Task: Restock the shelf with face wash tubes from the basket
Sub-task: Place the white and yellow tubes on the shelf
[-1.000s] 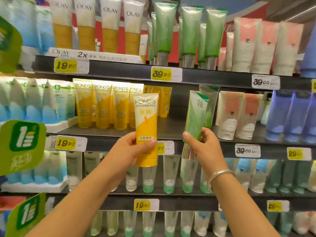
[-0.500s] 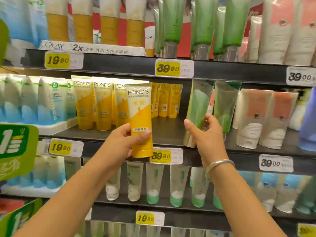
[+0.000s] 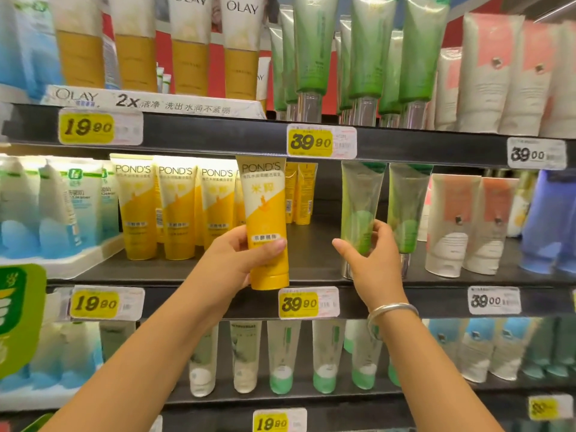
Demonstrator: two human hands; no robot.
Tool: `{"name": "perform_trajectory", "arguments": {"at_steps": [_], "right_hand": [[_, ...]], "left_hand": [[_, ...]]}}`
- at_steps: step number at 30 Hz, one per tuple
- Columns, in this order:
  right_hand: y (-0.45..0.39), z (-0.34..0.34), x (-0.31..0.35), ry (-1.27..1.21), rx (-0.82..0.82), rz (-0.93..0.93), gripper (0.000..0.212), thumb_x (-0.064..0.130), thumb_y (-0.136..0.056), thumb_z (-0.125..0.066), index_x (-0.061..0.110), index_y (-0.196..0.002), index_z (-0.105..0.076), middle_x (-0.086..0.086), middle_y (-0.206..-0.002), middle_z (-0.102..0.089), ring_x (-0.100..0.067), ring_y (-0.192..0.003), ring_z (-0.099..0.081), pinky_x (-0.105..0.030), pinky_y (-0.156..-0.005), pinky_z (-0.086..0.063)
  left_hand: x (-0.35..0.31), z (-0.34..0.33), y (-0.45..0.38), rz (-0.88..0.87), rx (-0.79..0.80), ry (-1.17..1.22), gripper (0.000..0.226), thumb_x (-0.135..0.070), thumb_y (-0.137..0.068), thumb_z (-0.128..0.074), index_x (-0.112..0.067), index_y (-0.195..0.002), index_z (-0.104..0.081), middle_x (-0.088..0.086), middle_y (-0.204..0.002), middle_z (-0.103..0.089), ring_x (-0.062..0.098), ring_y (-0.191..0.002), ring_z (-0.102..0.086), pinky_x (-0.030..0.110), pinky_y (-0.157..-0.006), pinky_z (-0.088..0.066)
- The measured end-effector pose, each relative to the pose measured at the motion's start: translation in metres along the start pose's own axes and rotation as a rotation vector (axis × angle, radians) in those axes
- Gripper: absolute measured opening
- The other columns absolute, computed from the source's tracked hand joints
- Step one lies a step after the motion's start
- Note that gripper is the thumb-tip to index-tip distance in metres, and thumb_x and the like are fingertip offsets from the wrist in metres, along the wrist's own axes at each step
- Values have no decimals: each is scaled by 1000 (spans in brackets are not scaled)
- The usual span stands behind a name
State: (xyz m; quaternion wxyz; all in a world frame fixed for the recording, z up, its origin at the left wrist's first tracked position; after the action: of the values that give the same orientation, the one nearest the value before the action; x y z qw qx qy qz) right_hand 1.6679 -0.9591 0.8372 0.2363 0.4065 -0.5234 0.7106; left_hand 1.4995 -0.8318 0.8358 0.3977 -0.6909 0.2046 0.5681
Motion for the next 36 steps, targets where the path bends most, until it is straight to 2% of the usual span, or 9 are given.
{"name": "perform_trajectory", "arguments": {"at_steps": [8, 15, 20, 23, 27, 29, 31, 34, 36], "right_hand": [[8, 2, -1, 56, -46, 3, 60, 23, -81, -67, 14, -133, -38, -7, -131, -51, -23, -113, -54, -39, -100, -45], [10, 2, -1, 58, -60, -1, 54, 21, -81, -67, 15, -129, -42, -6, -124, -55, -20, -102, -57, -27, -85, -45], [12, 3, -1, 108, -51, -16, 58, 23, -82, -66, 14, -133, -40, -7, -128, -54, -23, -110, -56, -38, -97, -47], [18, 7, 5, 144, -86, -20, 62, 21, -82, -66, 13, -136, -36, -8, -132, -47, -21, -109, -54, -33, -95, -45], [43, 14, 33, 184, -215, 137, 47, 17, -84, -63, 17, -127, -44, -3, -121, -46, -21, -107, -52, -39, -96, -46], [56, -2, 51, 148, -160, 231, 33, 17, -85, -62, 23, -114, -50, 3, -109, -50, -15, -93, -55, -28, -87, -48], [64, -30, 68, 74, -14, 270, 22, 17, -85, -61, 28, -103, -53, 5, -101, -57, -5, -85, -57, -12, -76, -46], [68, -77, 89, -58, 212, 268, 17, 20, -85, -61, 28, -99, -58, 9, -95, -62, -4, -82, -60, -13, -71, -49], [68, -108, 101, -115, 332, 257, 17, 22, -85, -61, 27, -101, -59, 10, -93, -63, -6, -84, -61, -14, -70, -50]], "left_hand": [[4, -2, -2, 5, 79, 10, 45, -37, -59, -72, -25, -102, -64, -8, -96, -74, 10, -89, -71, 29, -72, -58], [7, 3, -1, 18, 111, 10, 48, -36, -59, -74, -21, -104, -66, -2, -100, -74, 13, -93, -70, 34, -79, -57], [5, 15, 1, 1, 127, 3, 50, -39, -53, -76, -23, -99, -67, -4, -96, -75, 12, -90, -71, 29, -73, -58], [4, 26, 3, -1, 110, 2, 53, -39, -50, -77, -22, -100, -67, -3, -98, -75, 12, -92, -70, 30, -75, -57], [0, 44, 7, -7, 87, -6, 58, -34, -54, -76, -21, -109, -62, -3, -102, -74, 13, -95, -70, 29, -74, -58], [-2, 55, 9, -7, 48, -11, 64, -33, -53, -76, -21, -112, -56, -4, -100, -74, 12, -92, -71, 32, -74, -57], [-7, 69, 12, -27, -5, -37, 66, -34, -50, -76, -19, -110, -53, -4, -95, -75, 11, -87, -71, 31, -71, -57], [-14, 93, 18, -85, -105, -66, 60, -34, -48, -76, -18, -102, -54, -7, -87, -76, 7, -79, -72, 19, -57, -56], [-19, 112, 21, -135, -200, -93, 53, -32, -49, -76, -18, -94, -52, -8, -81, -76, 5, -73, -72, 18, -54, -54]]}}
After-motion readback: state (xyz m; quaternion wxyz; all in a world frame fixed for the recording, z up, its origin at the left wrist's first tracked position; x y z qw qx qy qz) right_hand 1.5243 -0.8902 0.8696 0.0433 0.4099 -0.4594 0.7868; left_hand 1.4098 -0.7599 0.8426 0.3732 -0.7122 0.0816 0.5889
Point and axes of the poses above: each hand's wrist, its own y-axis away from the middle knuckle, its own z-axis out of the back of the hand, x = y × z, the point moved 7 cm from there along -y, towards the middle knuckle
